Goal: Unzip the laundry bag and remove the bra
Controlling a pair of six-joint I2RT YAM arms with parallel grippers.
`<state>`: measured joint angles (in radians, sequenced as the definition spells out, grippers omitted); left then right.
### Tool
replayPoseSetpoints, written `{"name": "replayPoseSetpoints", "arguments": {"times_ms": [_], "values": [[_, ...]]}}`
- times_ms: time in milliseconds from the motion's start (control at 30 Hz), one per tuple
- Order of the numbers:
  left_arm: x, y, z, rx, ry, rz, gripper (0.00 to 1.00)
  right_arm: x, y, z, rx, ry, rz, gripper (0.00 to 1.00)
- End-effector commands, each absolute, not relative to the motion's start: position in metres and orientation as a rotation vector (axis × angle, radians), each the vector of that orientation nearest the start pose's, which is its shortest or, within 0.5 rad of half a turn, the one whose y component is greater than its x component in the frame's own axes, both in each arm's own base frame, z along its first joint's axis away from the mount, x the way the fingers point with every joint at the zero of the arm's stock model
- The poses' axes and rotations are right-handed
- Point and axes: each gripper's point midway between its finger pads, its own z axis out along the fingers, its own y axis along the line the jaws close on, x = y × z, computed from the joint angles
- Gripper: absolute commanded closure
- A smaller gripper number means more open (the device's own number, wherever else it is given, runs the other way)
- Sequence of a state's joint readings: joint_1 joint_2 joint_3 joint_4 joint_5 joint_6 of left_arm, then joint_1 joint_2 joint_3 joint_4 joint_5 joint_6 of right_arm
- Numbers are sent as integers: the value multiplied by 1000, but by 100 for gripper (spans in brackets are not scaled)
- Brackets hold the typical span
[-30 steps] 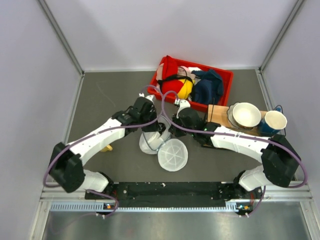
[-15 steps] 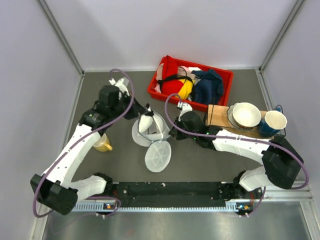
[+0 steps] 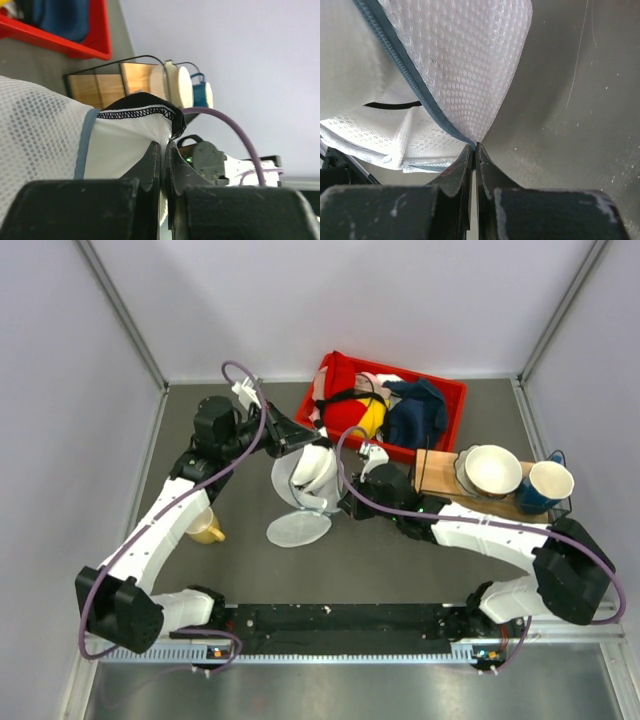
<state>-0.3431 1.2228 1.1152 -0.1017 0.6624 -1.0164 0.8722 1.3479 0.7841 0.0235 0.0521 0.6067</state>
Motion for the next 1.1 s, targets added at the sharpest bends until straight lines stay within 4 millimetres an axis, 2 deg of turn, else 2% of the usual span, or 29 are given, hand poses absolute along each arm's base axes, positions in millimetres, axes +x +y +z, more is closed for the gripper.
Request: {"name": "replayPoseSetpoints", "arguments": {"times_ms": [0,200,333,433,633,667,733,767,800,833,867,900,933,967,1000,1033,1067], "values": [[277,-258,397,-27,1782,-1769,100,245,317,133,-237,2187,848,100],[281,-235,426,-72,1691,-1763,100,240,317,125,-233,2201,866,100],[288,-225,433,-120,1663,-1742,100,239,314,126,-228,2194,867,100],[301,-224,436,-150,1649,-1714,100,237,311,127,-222,2190,868,100],[343,-232,447,-170,1644,-1696,100,227,305,128,-223,2185,862,100],[345,-232,462,-146,1616,-1685,100,224,306,131,-232,2180,871,100],[358,-234,465,-142,1613,-1678,100,221,305,129,-235,2188,865,100],[359,-234,482,-113,1578,-1670,100,218,306,129,-246,2187,866,100],[364,-235,487,-104,1572,-1660,100,216,306,130,-255,2181,867,100],[376,-239,481,-115,1597,-1653,100,214,307,130,-268,2178,868,100],[380,-239,495,-88,1570,-1642,100,212,307,130,-282,2178,862,100],[386,-241,494,-83,1573,-1643,100,209,309,133,-304,2166,858,100],[403,-247,482,-90,1600,-1648,100,209,309,133,-313,2164,855,100],[405,-250,493,-49,1581,-1662,100,207,309,132,-327,2166,845,100],[412,-253,493,-45,1580,-1667,100,206,308,132,-330,2164,843,100],[431,-260,474,-55,1618,-1669,100,206,308,133,-333,2164,843,100],[434,-263,487,-20,1596,-1673,100,205,307,132,-336,2166,840,100]]}}
